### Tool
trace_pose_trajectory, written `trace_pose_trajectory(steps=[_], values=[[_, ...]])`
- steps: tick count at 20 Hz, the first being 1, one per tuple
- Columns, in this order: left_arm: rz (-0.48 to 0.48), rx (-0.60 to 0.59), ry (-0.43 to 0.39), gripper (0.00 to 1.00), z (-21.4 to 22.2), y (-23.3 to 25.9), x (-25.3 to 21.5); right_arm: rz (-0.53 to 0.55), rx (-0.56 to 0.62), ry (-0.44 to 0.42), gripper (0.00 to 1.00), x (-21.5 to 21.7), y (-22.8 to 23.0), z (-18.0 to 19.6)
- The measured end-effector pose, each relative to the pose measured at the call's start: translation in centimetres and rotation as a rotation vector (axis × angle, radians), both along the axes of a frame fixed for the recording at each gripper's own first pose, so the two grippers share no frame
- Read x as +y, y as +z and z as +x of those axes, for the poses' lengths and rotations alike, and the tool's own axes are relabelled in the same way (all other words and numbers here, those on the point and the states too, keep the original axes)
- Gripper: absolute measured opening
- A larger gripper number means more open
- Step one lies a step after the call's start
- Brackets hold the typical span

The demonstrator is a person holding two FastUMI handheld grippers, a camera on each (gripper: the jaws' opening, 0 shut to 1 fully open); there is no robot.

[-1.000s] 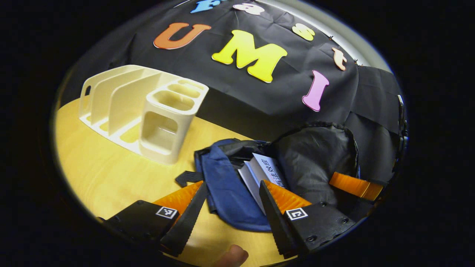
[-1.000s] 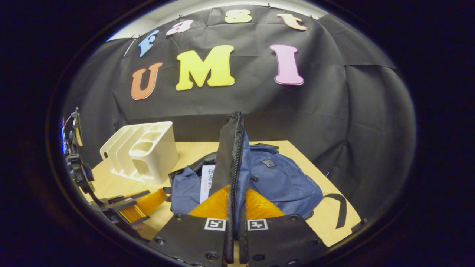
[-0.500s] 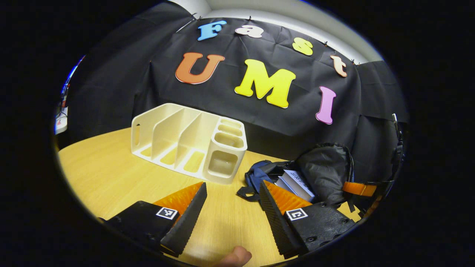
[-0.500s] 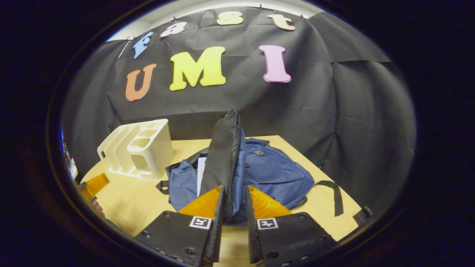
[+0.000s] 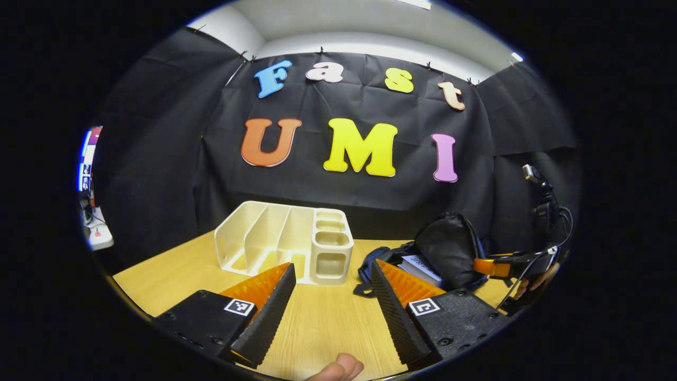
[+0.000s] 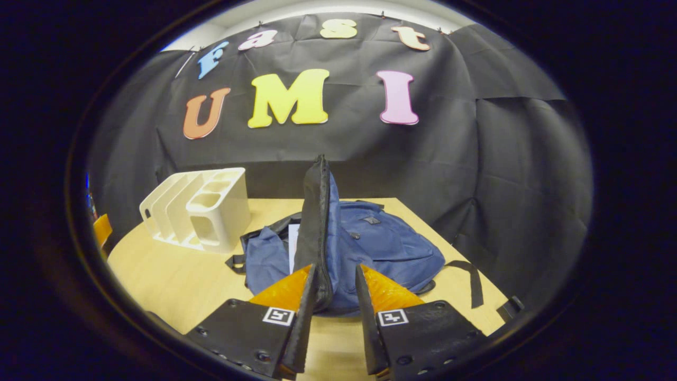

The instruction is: Open the schoolbag, grab two books from the bookshelf and put them into the schoolbag.

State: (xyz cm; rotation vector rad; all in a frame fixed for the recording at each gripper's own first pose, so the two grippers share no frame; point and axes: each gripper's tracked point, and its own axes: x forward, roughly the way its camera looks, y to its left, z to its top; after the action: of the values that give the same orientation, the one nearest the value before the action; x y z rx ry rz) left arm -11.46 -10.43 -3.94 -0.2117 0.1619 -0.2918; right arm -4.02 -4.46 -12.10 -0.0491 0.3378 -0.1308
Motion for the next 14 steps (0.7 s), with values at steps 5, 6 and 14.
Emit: trace_pose_trajectory(steps=[5, 6, 14], values=[[0.013, -0.038, 0.063, 0.90, 0.0, 2.0, 4.2, 0.002, -0.122, -0.001, 0.85, 0.6, 3.0, -4.4], [0.011, -0.044, 0.067, 0.90, 0.0, 2.0, 4.5, 0.000, -0.139, 0.005, 0.83, 0.9, 3.5, -5.3], [0.010, 0.006, 0.121, 0.90, 0.9, 0.5, 7.0, -0.054, -0.266, 0.026, 0.96, 2.5, 8.0, -10.2]])
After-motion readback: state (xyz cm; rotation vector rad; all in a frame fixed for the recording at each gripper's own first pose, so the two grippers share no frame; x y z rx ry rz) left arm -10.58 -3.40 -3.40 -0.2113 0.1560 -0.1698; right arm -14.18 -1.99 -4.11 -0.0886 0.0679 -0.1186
